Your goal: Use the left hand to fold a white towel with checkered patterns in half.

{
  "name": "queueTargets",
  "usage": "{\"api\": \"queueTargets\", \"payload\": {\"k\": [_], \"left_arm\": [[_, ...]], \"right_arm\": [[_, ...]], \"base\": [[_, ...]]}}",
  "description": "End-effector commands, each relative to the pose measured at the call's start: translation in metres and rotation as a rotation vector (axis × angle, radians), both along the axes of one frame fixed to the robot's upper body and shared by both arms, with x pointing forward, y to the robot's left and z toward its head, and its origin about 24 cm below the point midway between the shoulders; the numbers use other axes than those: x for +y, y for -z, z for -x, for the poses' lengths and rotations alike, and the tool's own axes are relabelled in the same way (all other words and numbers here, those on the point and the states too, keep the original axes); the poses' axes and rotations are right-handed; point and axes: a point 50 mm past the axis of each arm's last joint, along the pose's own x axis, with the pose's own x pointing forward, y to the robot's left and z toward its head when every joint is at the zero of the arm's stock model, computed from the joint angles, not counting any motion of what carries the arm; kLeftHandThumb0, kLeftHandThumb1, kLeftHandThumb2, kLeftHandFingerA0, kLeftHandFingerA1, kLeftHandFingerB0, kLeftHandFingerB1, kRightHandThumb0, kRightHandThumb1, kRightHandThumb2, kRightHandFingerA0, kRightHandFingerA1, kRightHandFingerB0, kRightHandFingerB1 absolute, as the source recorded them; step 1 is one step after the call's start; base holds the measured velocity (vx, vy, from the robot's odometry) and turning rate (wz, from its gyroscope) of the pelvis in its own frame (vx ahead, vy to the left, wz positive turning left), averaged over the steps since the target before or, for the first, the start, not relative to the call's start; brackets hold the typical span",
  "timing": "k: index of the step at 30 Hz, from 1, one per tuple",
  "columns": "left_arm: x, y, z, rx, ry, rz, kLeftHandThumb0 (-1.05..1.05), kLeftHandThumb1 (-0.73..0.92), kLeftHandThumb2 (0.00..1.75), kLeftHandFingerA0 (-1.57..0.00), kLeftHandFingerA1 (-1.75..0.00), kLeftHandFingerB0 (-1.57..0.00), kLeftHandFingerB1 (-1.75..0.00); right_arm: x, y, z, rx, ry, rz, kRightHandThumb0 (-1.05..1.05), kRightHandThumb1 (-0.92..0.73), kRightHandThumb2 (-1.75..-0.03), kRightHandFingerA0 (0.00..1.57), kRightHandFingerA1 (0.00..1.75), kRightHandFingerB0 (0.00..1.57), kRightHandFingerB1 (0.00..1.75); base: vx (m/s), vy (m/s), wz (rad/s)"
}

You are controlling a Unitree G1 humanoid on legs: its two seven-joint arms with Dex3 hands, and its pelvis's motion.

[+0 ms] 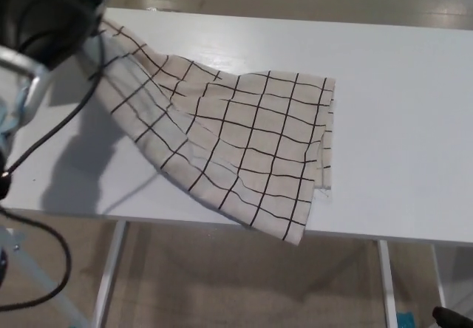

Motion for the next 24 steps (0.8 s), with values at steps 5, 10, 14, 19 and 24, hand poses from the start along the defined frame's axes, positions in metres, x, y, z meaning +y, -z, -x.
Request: {"api": "queueTargets", "payload": {"k": [5,10,14,19,24], "left_arm": [[-0.075,-0.024,-0.002,-0.059,0.242,-0.035,-0.38,0.49,0.57,-0.88,-1.66,-0.85,-1.41],[-0.116,-0.025,0.007,-0.086,0.394,-0.116,-0.34,0.53,0.58,-0.92,-1.72,-1.08,-0.64],[-0.137,-0.024,0.014,-0.076,0.481,-0.171,-0.39,0.45,0.60,-0.99,-1.61,-0.91,-0.54],[-0.169,-0.013,0.029,-0.031,0.614,-0.271,-0.41,0.43,0.61,-1.03,-1.55,-0.90,-0.55],[-0.184,0.008,0.042,0.019,0.702,-0.278,-0.35,0.46,0.56,-0.97,-1.64,-0.96,-0.54]], "right_arm": [[-0.001,0.000,-0.001,-0.010,0.009,-0.001,-0.21,-0.57,-0.56,0.57,0.62,0.56,0.56],[0.000,-0.001,-0.002,-0.021,0.006,0.004,-0.24,-0.58,-0.57,0.59,0.61,0.59,0.57],[0.000,-0.002,-0.004,-0.015,-0.004,0.017,-0.23,-0.58,-0.58,0.60,0.62,0.59,0.57],[0.000,-0.003,-0.005,-0.021,-0.019,0.009,-0.23,-0.58,-0.58,0.61,0.63,0.60,0.58],[0.000,-0.004,-0.005,-0.035,-0.040,0.001,-0.23,-0.59,-0.59,0.62,0.65,0.61,0.60]], "base": [[0.00,0.000,0.00],[0.00,0.000,0.00],[0.00,0.000,0.00],[0.00,0.000,0.00],[0.00,0.000,0.00]]}}
